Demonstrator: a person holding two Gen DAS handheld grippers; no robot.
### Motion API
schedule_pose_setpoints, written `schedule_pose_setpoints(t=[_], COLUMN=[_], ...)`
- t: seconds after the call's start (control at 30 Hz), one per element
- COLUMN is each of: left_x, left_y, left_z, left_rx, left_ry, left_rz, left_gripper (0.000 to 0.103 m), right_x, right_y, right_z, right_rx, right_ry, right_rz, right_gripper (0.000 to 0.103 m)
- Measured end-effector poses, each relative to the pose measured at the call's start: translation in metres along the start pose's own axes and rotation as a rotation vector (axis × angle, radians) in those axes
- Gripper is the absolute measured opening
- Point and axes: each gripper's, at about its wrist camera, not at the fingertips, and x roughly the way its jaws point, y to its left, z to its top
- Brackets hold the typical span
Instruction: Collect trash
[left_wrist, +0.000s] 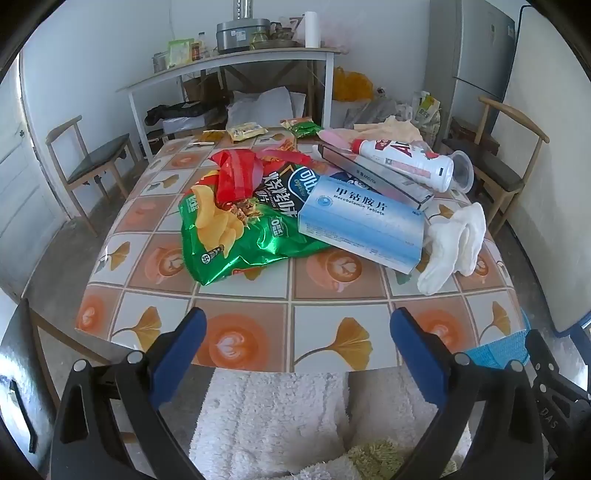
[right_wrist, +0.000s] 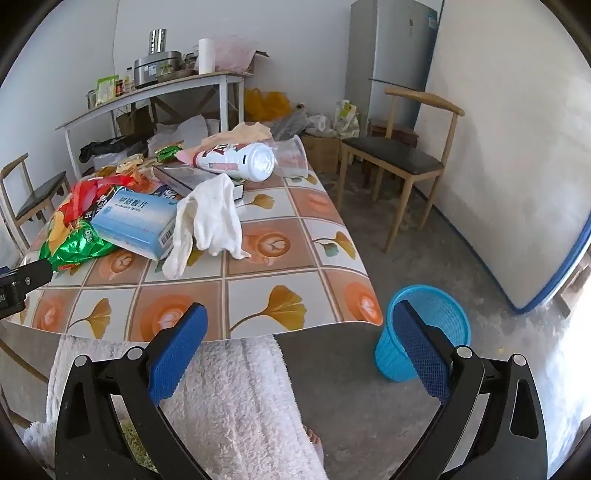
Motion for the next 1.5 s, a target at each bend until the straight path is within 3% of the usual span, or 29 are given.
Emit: schedule_pose_setpoints(t=[1.5], left_x=[0.001], left_y=[0.013], left_z=[0.001], left_rx=[-0.010], left_ry=[0.020], left_rz=[-0.019], left_gripper=[0.098], right_x=[-0.002], right_y=[0.004], right_z=[0.011], right_rx=[-0.016], right_ry=[0.027], right_rz=[-0.034], right_gripper=[0.096])
